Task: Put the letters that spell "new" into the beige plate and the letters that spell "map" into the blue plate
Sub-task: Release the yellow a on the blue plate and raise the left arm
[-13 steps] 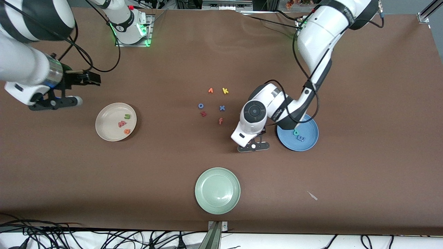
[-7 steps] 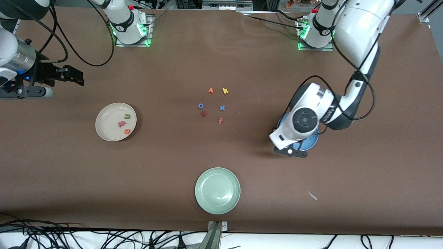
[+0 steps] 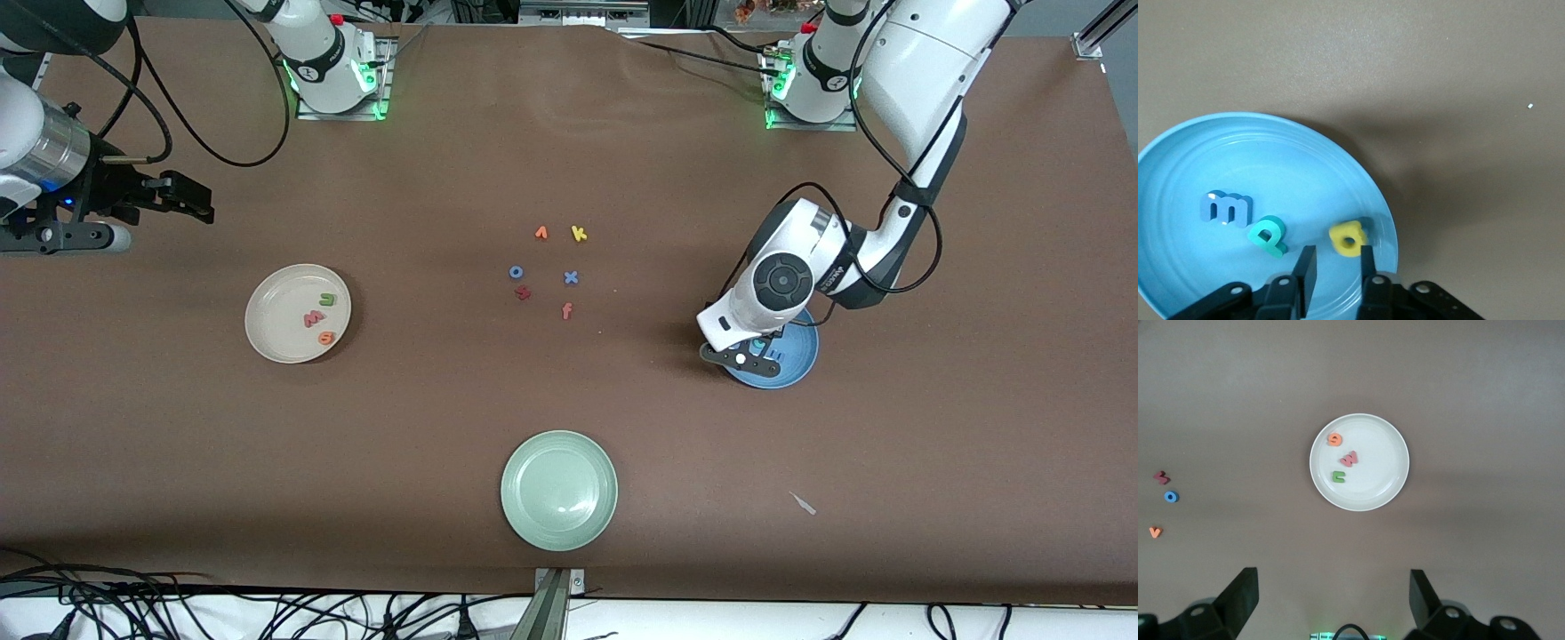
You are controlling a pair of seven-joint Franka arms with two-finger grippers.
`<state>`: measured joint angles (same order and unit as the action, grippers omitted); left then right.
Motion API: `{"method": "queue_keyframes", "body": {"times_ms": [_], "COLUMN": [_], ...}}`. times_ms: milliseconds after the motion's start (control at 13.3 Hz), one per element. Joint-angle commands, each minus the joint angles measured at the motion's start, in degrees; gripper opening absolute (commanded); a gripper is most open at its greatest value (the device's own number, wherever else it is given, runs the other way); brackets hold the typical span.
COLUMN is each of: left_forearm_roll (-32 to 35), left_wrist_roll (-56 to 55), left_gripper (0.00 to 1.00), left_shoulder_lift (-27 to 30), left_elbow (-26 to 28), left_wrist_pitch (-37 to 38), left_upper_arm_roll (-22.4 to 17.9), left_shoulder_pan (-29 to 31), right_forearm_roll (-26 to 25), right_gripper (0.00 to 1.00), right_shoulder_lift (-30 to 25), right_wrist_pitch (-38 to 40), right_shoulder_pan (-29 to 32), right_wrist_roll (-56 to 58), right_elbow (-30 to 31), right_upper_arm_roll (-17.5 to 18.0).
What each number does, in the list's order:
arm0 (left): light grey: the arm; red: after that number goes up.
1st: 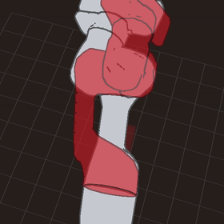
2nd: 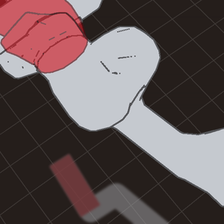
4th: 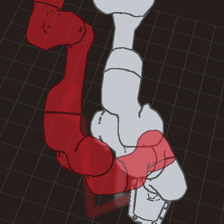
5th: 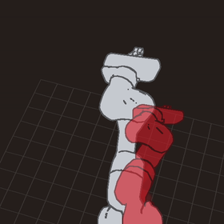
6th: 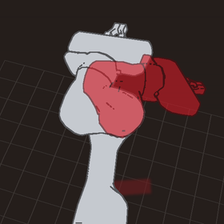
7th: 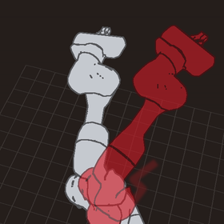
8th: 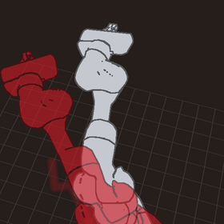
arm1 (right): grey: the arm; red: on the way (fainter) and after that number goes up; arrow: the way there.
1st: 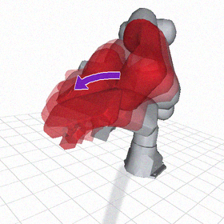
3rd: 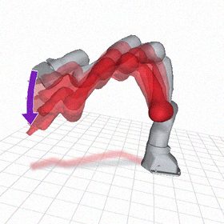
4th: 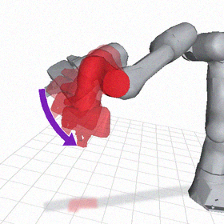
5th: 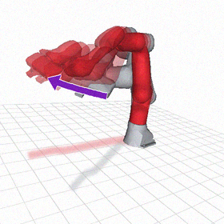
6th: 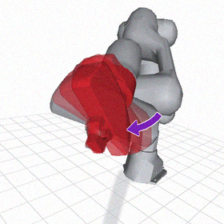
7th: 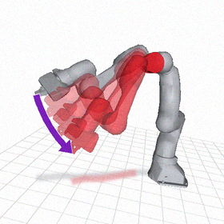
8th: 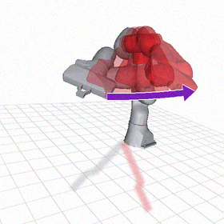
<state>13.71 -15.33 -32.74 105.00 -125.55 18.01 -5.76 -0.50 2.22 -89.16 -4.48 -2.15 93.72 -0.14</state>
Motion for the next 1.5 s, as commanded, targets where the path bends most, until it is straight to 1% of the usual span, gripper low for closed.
{"method": "queue_keyframes", "body": {"times_ms": [0,75,150,225,600,750,825,975,1050,1200,1275,1350,1425], "left_forearm_roll": [1.3,1.2,1.1,0.4,-0.3,-6.6,-8.5,-9.9,-11.0,-12.9,-15.0,-17.6,-18.3], "left_wrist_roll": [1.4,1.3,0.9,0.9,1.5,5.6,7.7,11.2,13.4,13.2,13.2,13.4,14.5], "left_gripper": [1.0,1.0,1.0,1.0,1.0,1.0,1.0,1.0,1.0,1.0,1.0,1.0,1.0], "left_shoulder_lift": [2.5,2.7,3.4,4.4,10.3,11.8,14.6,19.6,21.8,27.4,28.9,31.6,34.4], "left_elbow": [1.3,0.5,-1.5,-3.4,-15.8,-20.4,-20.0,-18.7,-18.0,-16.0,-14.9,-11.9,-8.4], "left_wrist_pitch": [0.1,0.6,1.3,3.8,20.9,26.7,27.5,30.4,32.3,32.4,32.4,32.4,31.6], "left_upper_arm_roll": [0.4,0.4,0.4,0.5,0.7,-0.2,-0.8,-3.8,-5.9,-9.9,-12.0,-13.7,-14.6], "left_shoulder_pan": [0.7,0.7,0.7,0.7,0.8,2.1,2.8,4.0,4.0,3.4,3.4,3.4,3.7], "right_forearm_roll": [0.1,0.1,0.1,0.1,0.1,0.1,0.0,0.1,0.1,0.1,0.0,0.0,-0.1], "right_gripper": [1.0,1.0,1.0,1.0,1.0,1.0,1.0,1.0,1.0,1.0,1.0,1.0,1.0], "right_shoulder_lift": [-1.3,-1.3,-1.3,-1.3,-0.3,-0.3,-0.3,-0.3,-0.3,-0.3,-0.3,-0.3,-0.3], "right_wrist_pitch": [-1.2,-1.2,-1.1,-0.9,-0.8,-0.8,-0.7,-0.5,-0.3,-0.2,-0.2,-0.2,-0.2], "right_shoulder_pan": [1.1,1.1,1.1,1.1,0.6,0.4,0.3,0.3,0.3,0.3,0.3,0.3,0.3], "right_wrist_roll": [-0.9,-0.9,-0.9,-1.0,-1.0,-1.3,-1.3,-1.4,-1.4,-1.4,-1.3,-1.3,-1.3], "right_elbow": [1.3,1.3,1.3,1.3,0.9,0.8,0.9,0.9,1.0,0.9,0.9,0.9,0.9], "right_upper_arm_roll": [1.1,1.1,1.1,1.1,1.1,1.1,1.2,1.1,1.2,1.1,1.1,1.1,1.2]}}
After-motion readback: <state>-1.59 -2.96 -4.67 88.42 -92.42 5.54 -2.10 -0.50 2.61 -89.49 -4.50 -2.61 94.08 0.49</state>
